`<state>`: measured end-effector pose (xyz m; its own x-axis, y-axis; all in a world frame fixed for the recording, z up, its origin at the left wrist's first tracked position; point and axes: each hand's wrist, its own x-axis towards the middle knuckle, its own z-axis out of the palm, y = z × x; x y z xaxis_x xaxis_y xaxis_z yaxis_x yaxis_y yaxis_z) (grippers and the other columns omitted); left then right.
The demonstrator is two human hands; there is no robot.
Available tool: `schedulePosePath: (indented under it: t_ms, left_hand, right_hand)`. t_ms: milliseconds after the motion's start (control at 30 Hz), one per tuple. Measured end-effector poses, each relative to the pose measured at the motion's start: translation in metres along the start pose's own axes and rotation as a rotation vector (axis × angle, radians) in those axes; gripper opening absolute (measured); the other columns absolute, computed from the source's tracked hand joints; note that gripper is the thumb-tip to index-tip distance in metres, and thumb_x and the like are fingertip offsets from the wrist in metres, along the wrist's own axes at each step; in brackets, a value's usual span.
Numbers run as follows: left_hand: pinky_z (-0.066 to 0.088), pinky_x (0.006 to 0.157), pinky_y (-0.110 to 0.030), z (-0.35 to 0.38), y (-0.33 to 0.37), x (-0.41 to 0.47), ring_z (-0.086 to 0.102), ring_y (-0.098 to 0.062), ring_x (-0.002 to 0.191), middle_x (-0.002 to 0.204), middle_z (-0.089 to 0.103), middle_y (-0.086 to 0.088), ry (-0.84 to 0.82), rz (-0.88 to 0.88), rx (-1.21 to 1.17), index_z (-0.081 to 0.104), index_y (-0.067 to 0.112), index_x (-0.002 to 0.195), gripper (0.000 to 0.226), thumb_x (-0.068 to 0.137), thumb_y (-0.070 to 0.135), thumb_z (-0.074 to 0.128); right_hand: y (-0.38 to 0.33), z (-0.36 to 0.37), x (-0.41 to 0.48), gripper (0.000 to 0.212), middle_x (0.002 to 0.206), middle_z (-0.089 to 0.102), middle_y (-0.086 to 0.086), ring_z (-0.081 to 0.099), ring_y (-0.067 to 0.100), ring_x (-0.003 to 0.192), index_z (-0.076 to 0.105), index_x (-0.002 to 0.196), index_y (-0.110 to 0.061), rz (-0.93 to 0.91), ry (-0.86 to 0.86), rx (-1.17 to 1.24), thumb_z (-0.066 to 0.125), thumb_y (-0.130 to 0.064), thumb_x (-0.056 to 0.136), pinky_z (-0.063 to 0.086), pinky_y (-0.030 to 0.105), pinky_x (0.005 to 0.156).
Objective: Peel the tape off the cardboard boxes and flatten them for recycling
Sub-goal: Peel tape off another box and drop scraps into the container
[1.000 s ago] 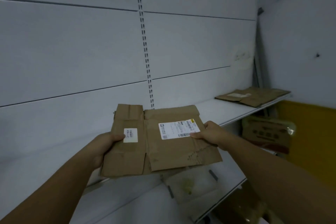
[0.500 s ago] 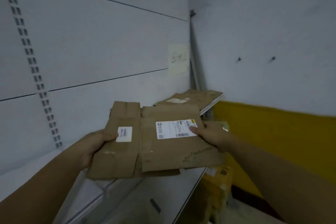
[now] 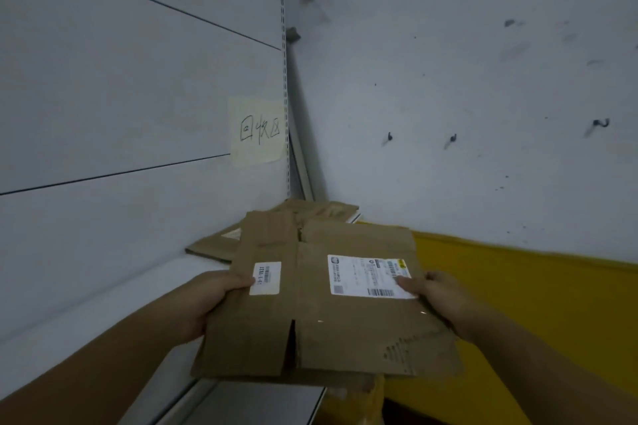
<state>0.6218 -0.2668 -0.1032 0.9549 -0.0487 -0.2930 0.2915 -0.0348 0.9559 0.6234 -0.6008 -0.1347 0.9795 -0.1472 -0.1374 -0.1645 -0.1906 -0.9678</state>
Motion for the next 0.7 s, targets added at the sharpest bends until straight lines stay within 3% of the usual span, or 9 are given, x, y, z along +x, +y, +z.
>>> schedulePosePath:
  t_ms: [67,167,233,333,400,467,600,700]
  left_hand:
    - [0.059,0.057,-0.033,0.021,0.014,0.016,0.072,-0.027,0.07,0.09,0.073,-0.02,-0.011,-0.009,0.0,0.065,-0.002,0.105,0.019,0.089,0.005,0.058]
    - [0.052,0.039,-0.026,0.047,0.039,0.036,0.063,-0.021,0.042,0.064,0.068,-0.018,-0.02,-0.043,0.051,0.063,-0.005,0.094,0.013,0.091,0.001,0.052]
    - [0.051,0.042,-0.023,0.057,0.052,0.055,0.053,-0.013,0.038,0.064,0.064,-0.01,-0.013,-0.032,0.091,0.064,-0.002,0.105,0.018,0.09,0.004,0.057]
    - [0.051,0.054,-0.026,0.07,0.059,0.076,0.051,-0.011,0.051,0.064,0.062,-0.003,0.005,0.014,0.201,0.065,0.011,0.102,0.013,0.091,0.012,0.06]
    - [0.055,0.075,-0.038,0.076,0.063,0.088,0.067,-0.022,0.075,0.085,0.073,-0.008,0.044,0.014,0.254,0.066,0.011,0.105,0.018,0.089,0.017,0.064]
    - [0.051,0.092,-0.047,0.075,0.072,0.103,0.067,-0.03,0.099,0.104,0.072,-0.013,0.106,-0.014,0.258,0.063,0.012,0.114,0.028,0.086,0.018,0.067]
    - [0.05,0.095,-0.043,0.062,0.106,0.144,0.063,-0.03,0.106,0.115,0.066,-0.013,0.129,0.016,0.292,0.056,0.011,0.123,0.036,0.088,0.013,0.064]
    - [0.054,0.083,-0.038,0.049,0.126,0.187,0.063,-0.028,0.102,0.115,0.065,-0.009,0.134,0.095,0.337,0.054,0.023,0.126,0.045,0.086,0.004,0.065]
  right_hand:
    - [-0.002,-0.022,0.025,0.031,0.088,0.073,0.013,0.072,0.029,0.075,0.056,0.099,-0.009,-0.029,0.003,0.003,0.073,-0.027,0.081,0.058,0.043,0.069]
    - [-0.01,-0.056,0.063,0.028,0.089,0.073,0.013,0.072,0.029,0.075,0.058,0.1,-0.01,-0.073,-0.018,0.023,0.072,-0.025,0.082,0.058,0.041,0.068]
    - [-0.018,-0.073,0.088,0.029,0.087,0.073,0.014,0.072,0.029,0.072,0.06,0.102,-0.007,-0.097,-0.043,0.048,0.072,-0.023,0.082,0.058,0.038,0.06]
    - [-0.031,-0.082,0.125,0.023,0.084,0.073,0.014,0.071,0.029,0.069,0.062,0.098,-0.008,-0.107,-0.1,0.065,0.072,-0.021,0.081,0.057,0.035,0.057]
    - [-0.035,-0.081,0.15,0.024,0.087,0.074,0.013,0.072,0.029,0.076,0.065,0.099,-0.008,-0.103,-0.182,0.038,0.073,-0.022,0.081,0.059,0.042,0.07]
    - [-0.04,-0.08,0.176,0.027,0.087,0.075,0.01,0.072,0.029,0.081,0.068,0.098,-0.009,-0.103,-0.24,0.008,0.071,-0.029,0.081,0.057,0.044,0.079]
    - [-0.058,-0.077,0.238,0.038,0.094,0.072,0.016,0.067,0.037,0.09,0.066,0.104,-0.001,-0.157,-0.23,0.056,0.066,-0.034,0.085,0.051,0.054,0.089]
    - [-0.072,-0.069,0.282,0.044,0.103,0.065,0.018,0.065,0.036,0.092,0.057,0.116,-0.005,-0.214,-0.233,0.041,0.07,-0.029,0.082,0.053,0.051,0.087]
